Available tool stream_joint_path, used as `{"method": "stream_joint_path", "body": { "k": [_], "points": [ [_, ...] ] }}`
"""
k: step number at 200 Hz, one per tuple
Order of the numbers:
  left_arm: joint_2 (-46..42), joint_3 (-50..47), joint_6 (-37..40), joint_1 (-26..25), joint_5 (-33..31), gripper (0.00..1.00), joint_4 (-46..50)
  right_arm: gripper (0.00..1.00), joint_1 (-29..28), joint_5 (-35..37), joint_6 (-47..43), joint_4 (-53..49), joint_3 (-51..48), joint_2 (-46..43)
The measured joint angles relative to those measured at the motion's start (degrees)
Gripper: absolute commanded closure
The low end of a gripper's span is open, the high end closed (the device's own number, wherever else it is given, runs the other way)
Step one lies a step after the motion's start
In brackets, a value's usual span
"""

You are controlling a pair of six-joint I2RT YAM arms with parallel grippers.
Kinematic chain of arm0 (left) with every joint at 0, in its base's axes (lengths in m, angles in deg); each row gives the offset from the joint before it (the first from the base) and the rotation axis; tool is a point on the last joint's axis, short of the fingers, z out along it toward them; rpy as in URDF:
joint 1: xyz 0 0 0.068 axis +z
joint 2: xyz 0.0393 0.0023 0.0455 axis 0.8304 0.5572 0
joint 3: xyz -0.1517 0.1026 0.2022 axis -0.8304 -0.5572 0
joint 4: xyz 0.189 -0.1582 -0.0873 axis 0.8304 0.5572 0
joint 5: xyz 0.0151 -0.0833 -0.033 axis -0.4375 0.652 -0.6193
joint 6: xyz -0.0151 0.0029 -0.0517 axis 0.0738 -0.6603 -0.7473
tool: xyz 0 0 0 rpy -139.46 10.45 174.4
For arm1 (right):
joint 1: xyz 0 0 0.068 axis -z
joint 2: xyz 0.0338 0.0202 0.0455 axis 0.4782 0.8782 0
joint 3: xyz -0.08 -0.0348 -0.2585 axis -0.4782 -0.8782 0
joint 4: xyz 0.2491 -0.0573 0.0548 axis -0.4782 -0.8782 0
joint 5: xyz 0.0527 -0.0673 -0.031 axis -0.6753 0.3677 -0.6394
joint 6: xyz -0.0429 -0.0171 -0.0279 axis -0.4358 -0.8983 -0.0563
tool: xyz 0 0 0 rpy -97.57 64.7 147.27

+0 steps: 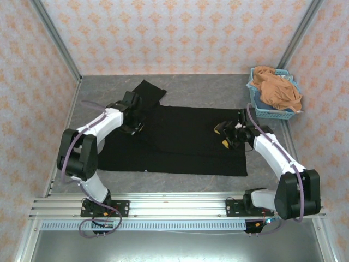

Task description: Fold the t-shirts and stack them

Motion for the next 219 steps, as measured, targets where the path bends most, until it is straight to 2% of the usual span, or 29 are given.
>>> {"method": "stream_joint_path", "body": {
  "k": [107,114,134,144,158,169,201,219],
  "points": [
    [19.65,24.74,15.52,-6.40,-4.00,1.00,12.94,0.36,0.00,1.33,0.70,-1.18,0.17,0.63],
    [20.65,26.08,16.68,-6.73,-4.17,0.91,13.84,0.36,0.00,1.49,0.83,-1.38,-0.02,0.63],
    [22.58,27.80,19.65,-7.50,-5.05,0.59,14.95,0.36,0.00,2.05,0.87,-2.05,-0.09,0.63],
    [22.64,27.80,21.40,-7.82,-5.68,0.48,15.26,0.35,0.00,2.49,0.87,-2.38,-0.11,0.63],
    [22.25,27.80,22.43,-8.26,-6.91,0.41,15.23,0.34,0.00,3.65,1.33,-2.99,-0.46,0.55],
    [21.27,27.78,22.75,-8.70,-8.02,0.39,15.34,0.32,0.00,4.76,1.99,-3.21,-1.46,0.15],
    [11.19,22.47,21.92,-9.51,-8.57,0.42,13.97,0.26,-0.92,7.98,6.97,-3.02,-6.43,-2.54],
    [3.21,15.63,19.02,-9.70,-4.87,0.43,10.93,0.24,-2.08,9.53,10.97,-2.89,-7.93,-2.34]
  ]
}}
